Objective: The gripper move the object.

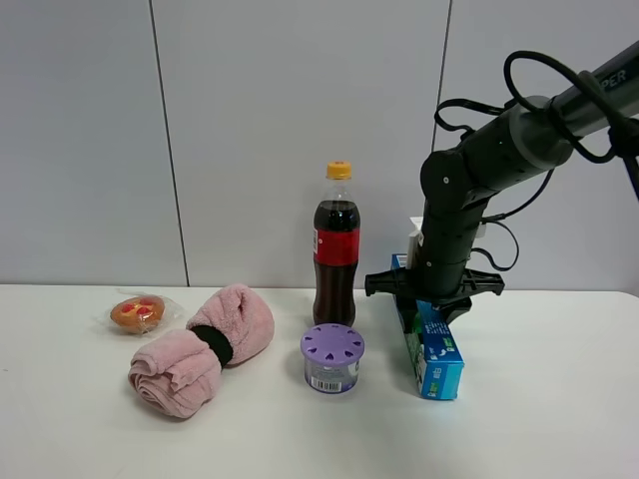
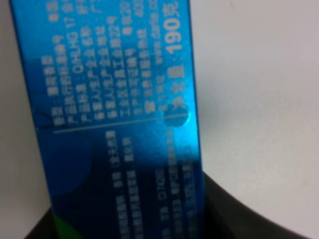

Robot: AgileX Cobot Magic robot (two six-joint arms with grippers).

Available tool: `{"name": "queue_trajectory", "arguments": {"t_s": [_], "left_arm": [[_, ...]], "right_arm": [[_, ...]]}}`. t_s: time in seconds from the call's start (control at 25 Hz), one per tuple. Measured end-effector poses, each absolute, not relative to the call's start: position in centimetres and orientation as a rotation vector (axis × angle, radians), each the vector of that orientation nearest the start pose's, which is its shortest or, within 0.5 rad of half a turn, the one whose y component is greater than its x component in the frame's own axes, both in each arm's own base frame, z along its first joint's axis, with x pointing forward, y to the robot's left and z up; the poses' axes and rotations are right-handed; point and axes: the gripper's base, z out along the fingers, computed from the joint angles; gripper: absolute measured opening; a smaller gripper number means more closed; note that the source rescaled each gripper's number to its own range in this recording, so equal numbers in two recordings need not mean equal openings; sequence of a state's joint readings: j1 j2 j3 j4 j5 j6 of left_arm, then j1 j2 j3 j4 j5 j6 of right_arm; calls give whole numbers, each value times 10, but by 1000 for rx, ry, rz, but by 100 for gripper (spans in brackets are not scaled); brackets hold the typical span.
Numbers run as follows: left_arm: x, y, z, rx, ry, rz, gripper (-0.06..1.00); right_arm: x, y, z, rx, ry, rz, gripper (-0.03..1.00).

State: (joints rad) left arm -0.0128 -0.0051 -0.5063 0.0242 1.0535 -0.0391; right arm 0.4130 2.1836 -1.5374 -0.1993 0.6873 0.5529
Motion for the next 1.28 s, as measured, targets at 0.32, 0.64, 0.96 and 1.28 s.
{"name": "queue_trajectory", "arguments": {"t_s": [0.32,0.64,0.96,1.28], "left_arm": [[-6,2,280,-28,2025,-4,100],[-6,2,280,-28,2025,-4,100],[-6,2,280,-28,2025,-4,100],[-6,2,280,-28,2025,-4,100]], "right_arm": [[415,169,133,-3,2782,21,47],[409,165,163,-26,2772,6,60],[376,163,278,-361,2529,35,60],[300,170,394,-729,2141,50,61]]}}
